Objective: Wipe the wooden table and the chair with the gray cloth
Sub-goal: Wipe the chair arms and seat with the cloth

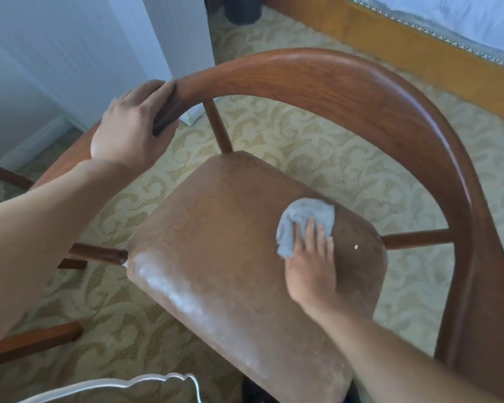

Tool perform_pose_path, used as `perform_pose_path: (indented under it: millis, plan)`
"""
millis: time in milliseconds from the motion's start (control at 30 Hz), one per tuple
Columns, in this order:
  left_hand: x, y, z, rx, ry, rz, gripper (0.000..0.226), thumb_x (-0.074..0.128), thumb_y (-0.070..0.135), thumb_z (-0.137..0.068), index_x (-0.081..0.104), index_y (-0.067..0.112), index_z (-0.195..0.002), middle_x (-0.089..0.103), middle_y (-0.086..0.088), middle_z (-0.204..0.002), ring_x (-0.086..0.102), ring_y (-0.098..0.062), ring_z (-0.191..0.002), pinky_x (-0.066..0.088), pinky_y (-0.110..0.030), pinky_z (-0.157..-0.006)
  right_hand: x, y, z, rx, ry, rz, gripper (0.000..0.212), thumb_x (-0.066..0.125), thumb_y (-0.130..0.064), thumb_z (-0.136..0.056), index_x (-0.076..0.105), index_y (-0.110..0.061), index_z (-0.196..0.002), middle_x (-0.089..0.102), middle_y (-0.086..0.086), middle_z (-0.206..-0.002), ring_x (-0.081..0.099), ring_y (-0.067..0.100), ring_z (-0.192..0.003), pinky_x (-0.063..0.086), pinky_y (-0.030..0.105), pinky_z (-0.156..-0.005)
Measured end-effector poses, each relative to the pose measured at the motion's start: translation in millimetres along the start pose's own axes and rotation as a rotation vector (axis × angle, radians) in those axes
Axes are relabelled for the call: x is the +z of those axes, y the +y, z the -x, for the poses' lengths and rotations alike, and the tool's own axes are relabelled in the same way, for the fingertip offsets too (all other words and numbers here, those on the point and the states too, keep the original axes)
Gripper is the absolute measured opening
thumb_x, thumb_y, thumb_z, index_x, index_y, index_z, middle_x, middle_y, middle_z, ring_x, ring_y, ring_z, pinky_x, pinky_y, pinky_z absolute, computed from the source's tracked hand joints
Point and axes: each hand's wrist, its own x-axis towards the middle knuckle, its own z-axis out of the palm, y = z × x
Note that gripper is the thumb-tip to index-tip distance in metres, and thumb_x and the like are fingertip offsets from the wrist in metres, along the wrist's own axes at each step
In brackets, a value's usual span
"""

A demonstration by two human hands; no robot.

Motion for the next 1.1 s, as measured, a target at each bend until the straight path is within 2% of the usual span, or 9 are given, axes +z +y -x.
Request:
perform_pose_path:
  millis: [133, 233, 367, 467, 567, 633, 800, 1000, 1100]
  plan:
    - [2.4, 0.8, 0.9, -0.04, -0.047, -0.021, 0.058, 0.059, 0.028, -0.094, 0.039, 0.021, -0.148, 0.048, -0.005, -0.146, 0.054, -0.038, -0.118, 0.045, -0.055, -0.101, 15.4, -77.1, 47.2, -0.283, 0.019, -0.137, 0.071, 0.054, -0.03, -0.096, 0.027, -0.015, -0.16, 0.015, 0.015, -0.169, 0.014, 0.035, -0.156, 0.011, 0.052, -0.127]
    - [4.1, 20.7, 16.2, -0.073, -0.047, -0.006, 0.056, 0.062, 0.017, -0.091, 0.047, 0.014, -0.145, 0.039, -0.012, -0.153, 0.038, -0.038, -0.138, 0.029, -0.057, -0.115, 15.8, -106.2, 59.2, -0.289, -0.07, -0.252, 0.072, 0.048, -0.034, -0.102, 0.012, -0.02, -0.163, -0.004, 0.009, -0.171, -0.008, 0.029, -0.158, 0.0, 0.049, -0.128]
    - [26.6, 76.6, 64.5, -0.055, -0.243, 0.128, 0.022, 0.054, 0.013, -0.091, 0.07, 0.014, -0.106, 0.067, -0.007, -0.118, 0.066, -0.033, -0.097, 0.057, -0.045, -0.077, -17.3, -111.5, 42.7, -0.124, -0.095, -0.577, 0.056, 0.041, -0.028, -0.104, 0.028, -0.02, -0.159, 0.027, 0.004, -0.166, 0.022, 0.023, -0.154, 0.019, 0.042, -0.126]
    - [42.4, 115.9, 89.2, -0.718, -0.641, 0.256, 0.047, 0.048, 0.051, -0.094, 0.069, 0.009, -0.095, 0.071, -0.015, -0.096, 0.064, -0.037, -0.083, 0.052, -0.035, -0.069, -54.3, -111.0, 28.1, 0.116, -0.052, -1.021, 0.044, 0.045, -0.023, -0.103, 0.047, -0.017, -0.146, 0.053, 0.002, -0.146, 0.049, 0.023, -0.137, 0.041, 0.039, -0.109]
    - [48.2, 134.9, 97.3, -1.306, -0.877, 1.123, 0.076, 0.045, 0.075, -0.088, 0.072, 0.006, -0.106, 0.073, -0.016, -0.103, 0.07, -0.033, -0.096, 0.055, -0.039, -0.086, -82.5, -112.0, 26.1, 0.056, -0.018, -1.099, 0.045, 0.045, -0.027, -0.103, 0.045, -0.023, -0.148, 0.055, -0.001, -0.146, 0.052, 0.019, -0.134, 0.044, 0.04, -0.108]
    - [46.5, 139.1, 96.1, -1.326, -0.791, 1.538, 0.067, 0.055, 0.071, -0.085, 0.072, 0.009, -0.105, 0.071, -0.013, -0.105, 0.068, -0.028, -0.1, 0.052, -0.039, -0.095, -95.0, -109.8, 28.8, -0.039, 0.016, -0.977, 0.047, 0.046, -0.025, -0.101, 0.046, -0.02, -0.147, 0.058, -0.001, -0.143, 0.05, 0.019, -0.135, 0.037, 0.041, -0.115]
    - [40.3, 157.3, 87.0, -1.296, -0.663, 1.638, 0.044, 0.06, 0.037, -0.092, 0.068, 0.004, -0.12, 0.068, -0.016, -0.107, 0.066, -0.03, -0.096, 0.051, -0.036, -0.087, -113.6, -78.4, 37.1, -0.156, 0.062, -0.665, 0.051, 0.051, -0.038, -0.094, 0.051, -0.024, -0.143, 0.051, -0.011, -0.145, 0.032, 0.009, -0.146, 0.005, 0.047, -0.127]
    - [50.7, 201.8, 76.1, -1.367, -0.47, 1.454, 0.022, 0.059, 0.025, -0.089, 0.073, 0.008, -0.089, 0.069, -0.014, -0.083, 0.066, -0.029, -0.074, 0.053, -0.036, -0.071, -135.9, -19.9, 57.7, -0.142, 0.168, -0.626, 0.048, 0.051, -0.038, -0.095, 0.056, -0.018, -0.139, 0.056, -0.004, -0.142, 0.034, 0.017, -0.149, 0.009, 0.037, -0.128]
    - [63.7, 222.5, 75.3, -1.159, -0.4, 1.133, 0.019, 0.062, 0.021, -0.083, 0.058, 0.011, -0.068, 0.055, -0.001, -0.06, 0.051, -0.023, -0.056, 0.04, -0.03, -0.054, -157.7, 9.4, 60.3, -0.109, 0.25, -0.615, 0.047, 0.053, -0.033, -0.098, 0.057, -0.011, -0.139, 0.057, 0.001, -0.144, 0.035, 0.02, -0.149, 0.01, 0.034, -0.128]
